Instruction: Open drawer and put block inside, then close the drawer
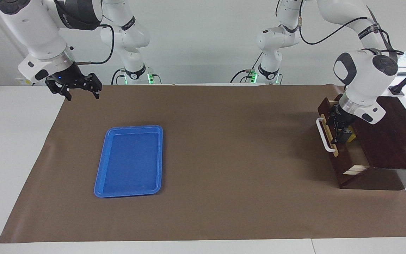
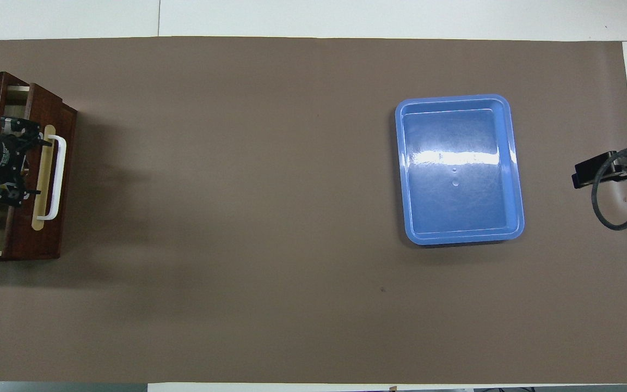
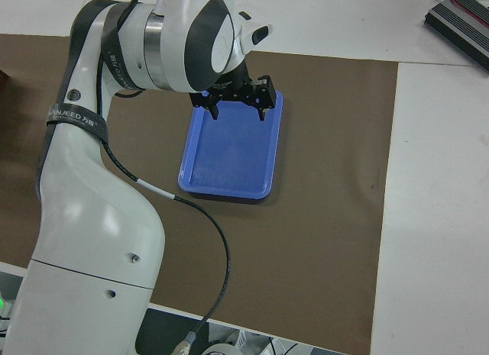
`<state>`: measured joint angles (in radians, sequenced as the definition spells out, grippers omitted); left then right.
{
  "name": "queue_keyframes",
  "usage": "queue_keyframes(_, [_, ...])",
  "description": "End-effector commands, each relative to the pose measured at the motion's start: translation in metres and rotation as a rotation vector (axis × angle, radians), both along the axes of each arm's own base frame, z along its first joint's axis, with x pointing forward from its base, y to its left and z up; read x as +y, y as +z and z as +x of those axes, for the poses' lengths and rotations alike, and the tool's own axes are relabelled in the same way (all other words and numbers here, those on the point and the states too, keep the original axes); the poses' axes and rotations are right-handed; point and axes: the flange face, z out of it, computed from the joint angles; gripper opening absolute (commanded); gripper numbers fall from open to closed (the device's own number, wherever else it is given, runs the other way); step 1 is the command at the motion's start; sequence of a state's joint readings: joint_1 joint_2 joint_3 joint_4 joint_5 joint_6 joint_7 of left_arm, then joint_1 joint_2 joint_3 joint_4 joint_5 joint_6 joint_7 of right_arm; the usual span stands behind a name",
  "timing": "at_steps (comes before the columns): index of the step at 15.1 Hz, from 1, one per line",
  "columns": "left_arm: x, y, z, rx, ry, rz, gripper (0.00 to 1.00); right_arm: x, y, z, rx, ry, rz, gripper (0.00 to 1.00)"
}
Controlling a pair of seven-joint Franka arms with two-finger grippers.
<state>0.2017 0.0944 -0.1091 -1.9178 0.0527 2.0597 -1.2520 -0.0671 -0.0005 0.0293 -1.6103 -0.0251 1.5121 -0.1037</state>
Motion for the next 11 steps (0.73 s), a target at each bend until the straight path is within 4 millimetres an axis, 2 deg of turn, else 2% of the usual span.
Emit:
queue_keyframes(1, [0.023,-0.005,-0.006,-0.003,-0.041,0.027,1.00,0.002,0.002,-0.003,-0.013,-0.019,0.012,1.00])
queue_keyframes(3, [0.030,-0.006,-0.006,-0.002,-0.039,0.028,1.00,0.002,0.002,-0.003,-0.016,-0.020,0.012,1.00])
queue_keyframes(7, [0.022,-0.005,-0.005,-0.001,-0.051,0.027,1.00,0.001,0.002,-0.003,-0.017,-0.020,0.012,1.00])
queue_keyframes(9, [0.030,-0.006,-0.006,0.000,-0.052,0.028,1.00,0.001,0.002,-0.003,-0.017,-0.020,0.012,1.00])
queue_keyframes(11, [0.046,-0.005,-0.009,0.002,-0.087,0.031,1.00,0.001,0.002,-0.003,-0.016,-0.020,0.012,1.00])
